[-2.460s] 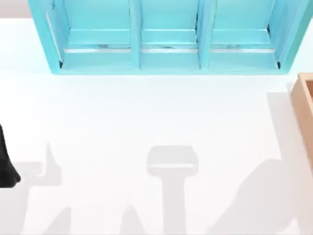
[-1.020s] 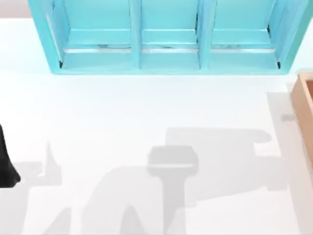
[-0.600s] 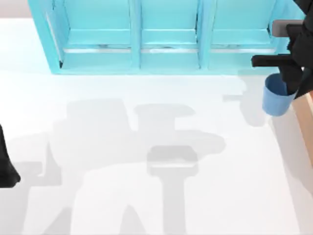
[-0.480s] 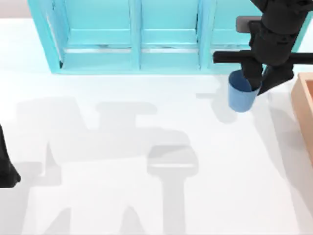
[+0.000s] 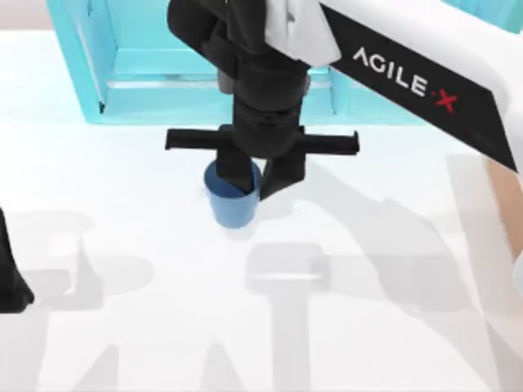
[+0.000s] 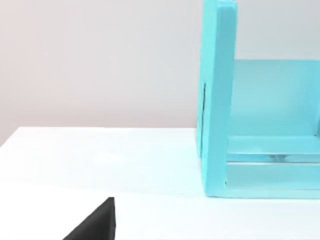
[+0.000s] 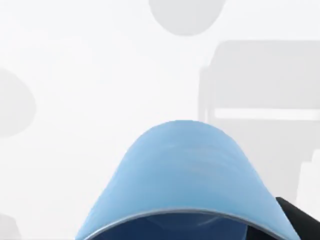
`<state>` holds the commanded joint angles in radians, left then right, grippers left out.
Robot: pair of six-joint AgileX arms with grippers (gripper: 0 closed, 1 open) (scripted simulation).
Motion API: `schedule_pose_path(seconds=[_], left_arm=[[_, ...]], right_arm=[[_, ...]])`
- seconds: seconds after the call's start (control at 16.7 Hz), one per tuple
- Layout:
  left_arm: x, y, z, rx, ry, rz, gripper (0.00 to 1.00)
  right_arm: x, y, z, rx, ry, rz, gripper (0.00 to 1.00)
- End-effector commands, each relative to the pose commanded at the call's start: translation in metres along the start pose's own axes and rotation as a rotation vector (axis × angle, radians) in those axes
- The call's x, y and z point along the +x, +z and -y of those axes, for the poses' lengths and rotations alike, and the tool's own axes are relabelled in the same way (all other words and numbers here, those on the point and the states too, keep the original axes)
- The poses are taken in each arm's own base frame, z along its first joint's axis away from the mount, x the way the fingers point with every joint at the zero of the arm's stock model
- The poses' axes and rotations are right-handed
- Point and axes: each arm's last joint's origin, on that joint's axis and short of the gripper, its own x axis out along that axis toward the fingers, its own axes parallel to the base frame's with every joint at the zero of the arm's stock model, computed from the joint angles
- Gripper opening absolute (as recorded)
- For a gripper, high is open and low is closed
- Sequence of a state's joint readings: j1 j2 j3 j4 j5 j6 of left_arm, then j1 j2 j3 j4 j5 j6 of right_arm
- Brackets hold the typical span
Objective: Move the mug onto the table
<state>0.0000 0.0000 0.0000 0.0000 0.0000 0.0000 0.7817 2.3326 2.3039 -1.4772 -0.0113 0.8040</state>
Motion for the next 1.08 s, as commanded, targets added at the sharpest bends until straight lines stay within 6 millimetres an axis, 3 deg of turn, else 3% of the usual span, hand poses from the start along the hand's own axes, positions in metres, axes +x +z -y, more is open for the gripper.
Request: schedule_pose_path(seconds=[0.36, 0.78, 1.08], left_arm=[[0.0, 0.0, 0.0, 0.0, 0.0, 0.0, 1.0], [0.0, 0.0, 0.0, 0.0, 0.0, 0.0, 1.0], [0.0, 0.0, 0.0, 0.0, 0.0, 0.0, 1.0]], right_arm=[[0.002, -0.001, -0.002, 0.005, 0.003, -0.003, 0.0], [0.06, -0.001, -0.01, 0.004, -0.001, 0.003, 0.0], [0.065, -0.003, -0.011, 0.0, 0.001, 0.0, 0.0]])
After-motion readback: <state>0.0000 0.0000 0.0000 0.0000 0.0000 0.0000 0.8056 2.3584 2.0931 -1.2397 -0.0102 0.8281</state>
